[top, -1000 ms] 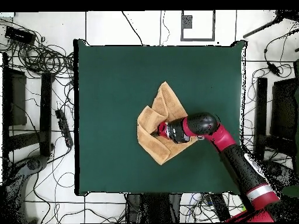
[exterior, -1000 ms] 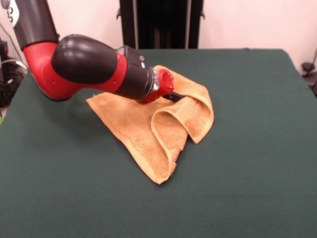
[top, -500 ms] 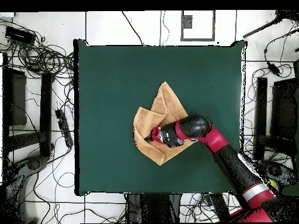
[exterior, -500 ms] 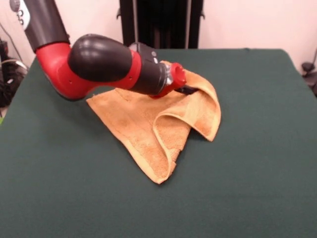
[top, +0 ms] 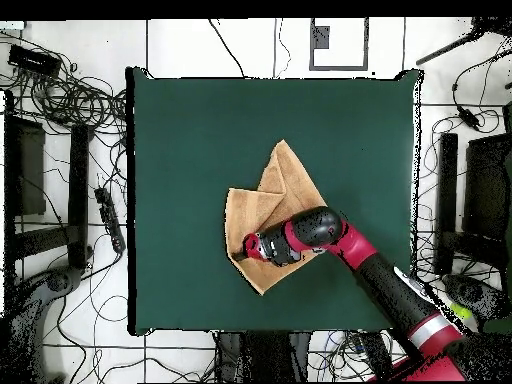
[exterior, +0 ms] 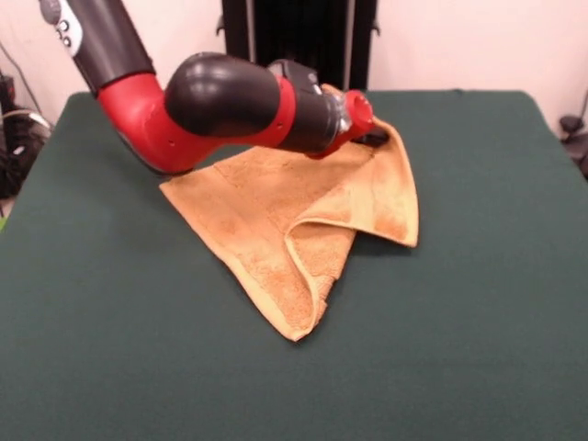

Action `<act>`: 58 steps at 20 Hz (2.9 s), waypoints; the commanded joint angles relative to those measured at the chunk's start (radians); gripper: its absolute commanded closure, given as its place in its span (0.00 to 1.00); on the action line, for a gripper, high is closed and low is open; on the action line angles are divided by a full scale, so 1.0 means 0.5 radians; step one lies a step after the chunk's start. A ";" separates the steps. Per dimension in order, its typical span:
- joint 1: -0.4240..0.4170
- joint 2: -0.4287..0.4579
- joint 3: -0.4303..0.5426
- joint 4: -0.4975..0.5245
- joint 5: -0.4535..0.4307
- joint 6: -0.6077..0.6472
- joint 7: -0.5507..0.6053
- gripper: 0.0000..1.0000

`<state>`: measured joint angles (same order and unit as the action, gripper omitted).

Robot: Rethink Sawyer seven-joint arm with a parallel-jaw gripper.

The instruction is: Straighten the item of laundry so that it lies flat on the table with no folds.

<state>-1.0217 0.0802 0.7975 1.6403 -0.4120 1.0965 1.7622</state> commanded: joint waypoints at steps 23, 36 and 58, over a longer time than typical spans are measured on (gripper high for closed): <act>0.109 -0.258 -0.099 0.325 0.253 0.031 0.052 1.00; 0.110 -0.401 -0.179 -0.065 0.075 -0.005 -0.131 1.00; -0.040 -0.305 0.047 -0.025 0.433 -0.066 -0.224 1.00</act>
<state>-1.0880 -0.1141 0.7725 1.7228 -0.2218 1.0953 1.7622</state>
